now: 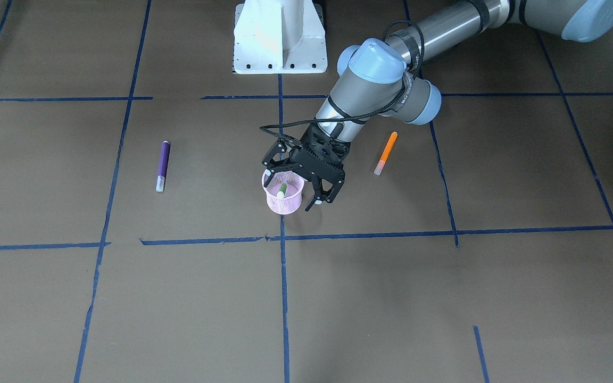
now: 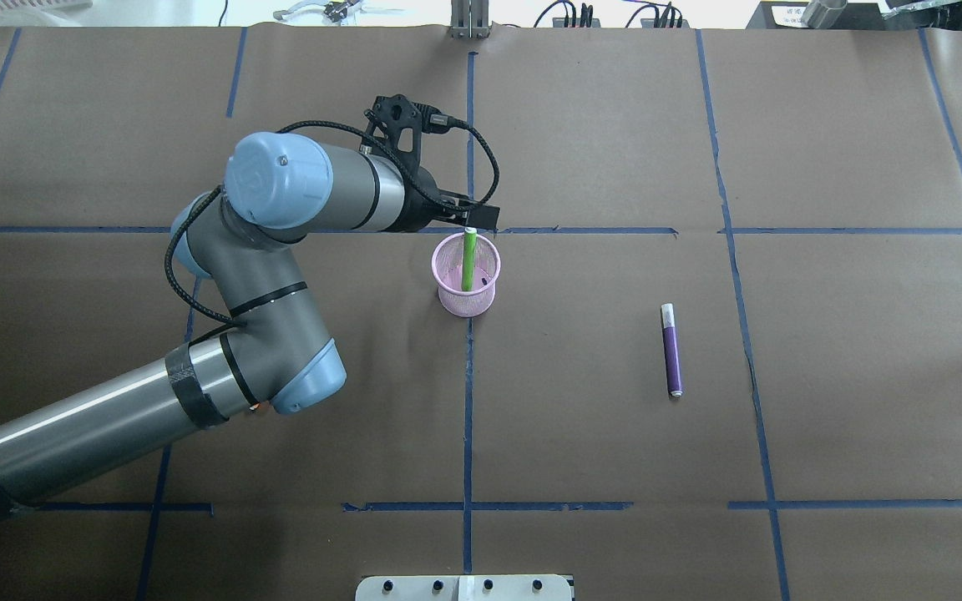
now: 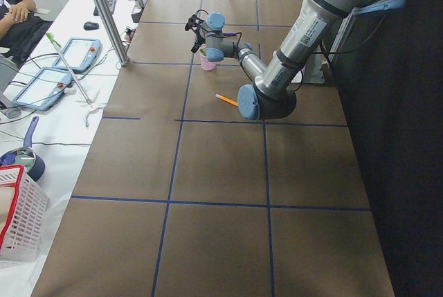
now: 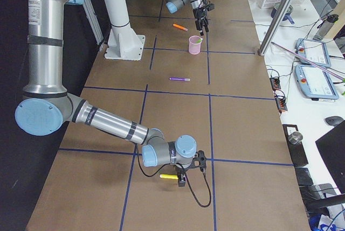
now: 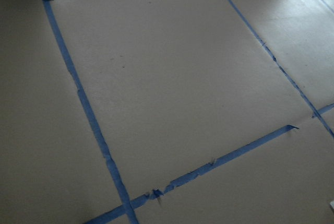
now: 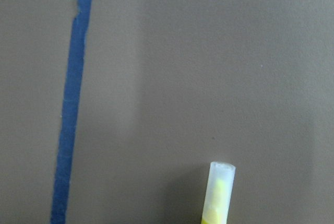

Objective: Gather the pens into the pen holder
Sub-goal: 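Withdraw the left gripper from the cup toward the orange marker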

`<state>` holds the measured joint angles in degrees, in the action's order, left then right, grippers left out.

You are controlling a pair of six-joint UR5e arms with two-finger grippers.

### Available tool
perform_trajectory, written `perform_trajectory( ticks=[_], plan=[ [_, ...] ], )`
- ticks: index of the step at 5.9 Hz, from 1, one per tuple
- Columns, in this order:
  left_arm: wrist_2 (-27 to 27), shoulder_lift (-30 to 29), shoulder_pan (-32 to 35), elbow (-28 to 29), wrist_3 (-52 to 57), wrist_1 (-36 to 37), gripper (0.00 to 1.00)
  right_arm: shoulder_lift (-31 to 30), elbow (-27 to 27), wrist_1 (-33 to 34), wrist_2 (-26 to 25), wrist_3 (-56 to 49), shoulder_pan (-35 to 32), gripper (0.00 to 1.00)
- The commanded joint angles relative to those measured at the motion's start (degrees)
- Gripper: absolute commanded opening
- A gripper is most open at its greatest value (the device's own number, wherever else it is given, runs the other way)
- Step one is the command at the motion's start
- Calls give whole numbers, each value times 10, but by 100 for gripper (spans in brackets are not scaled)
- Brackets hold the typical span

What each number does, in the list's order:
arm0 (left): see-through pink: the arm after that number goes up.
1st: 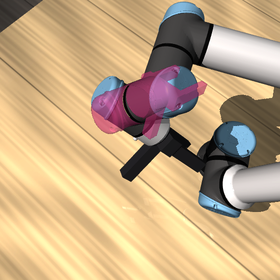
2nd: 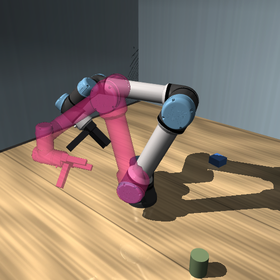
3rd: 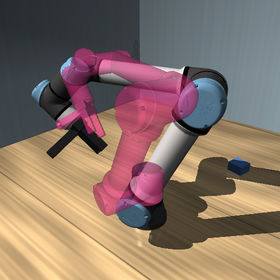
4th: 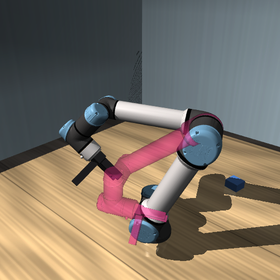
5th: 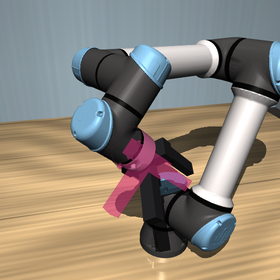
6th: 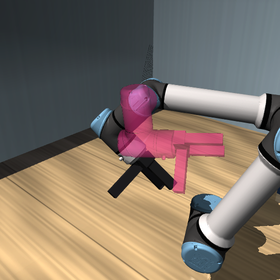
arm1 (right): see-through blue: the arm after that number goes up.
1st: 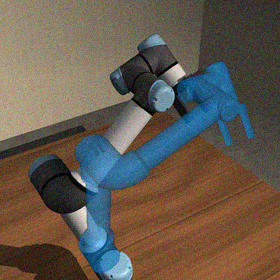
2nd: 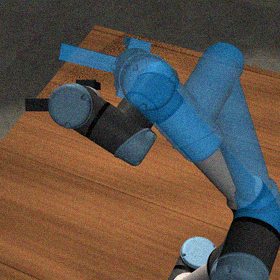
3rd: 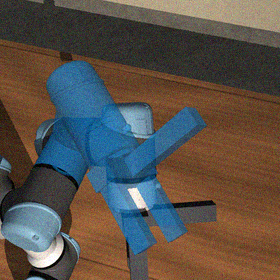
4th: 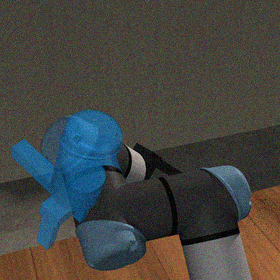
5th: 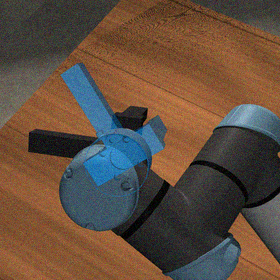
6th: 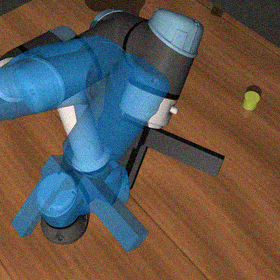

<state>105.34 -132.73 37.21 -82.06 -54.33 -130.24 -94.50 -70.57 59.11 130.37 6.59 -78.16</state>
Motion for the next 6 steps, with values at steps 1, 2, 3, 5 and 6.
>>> perform_trajectory(
  ticks=[1, 2, 3, 5, 6],
  plan=[
    [117, -1, 57, -8, 0, 84, 100, -1, 1, 4, 0, 0, 0, 95],
    [161, -1, 79, -8, 2, 123, 100, -1, 2, 5, -1, 0, 0, 75],
    [224, 1, 107, -9, 6, 166, 100, -1, 4, 6, -2, 0, 0, 60],
    [278, 16, 132, -11, 12, 198, 100, -2, 5, 6, -3, 0, 0, 29],
    [288, 26, 135, -11, 12, 199, 100, -2, 4, 7, -3, 0, -1, 8]
  ],
)
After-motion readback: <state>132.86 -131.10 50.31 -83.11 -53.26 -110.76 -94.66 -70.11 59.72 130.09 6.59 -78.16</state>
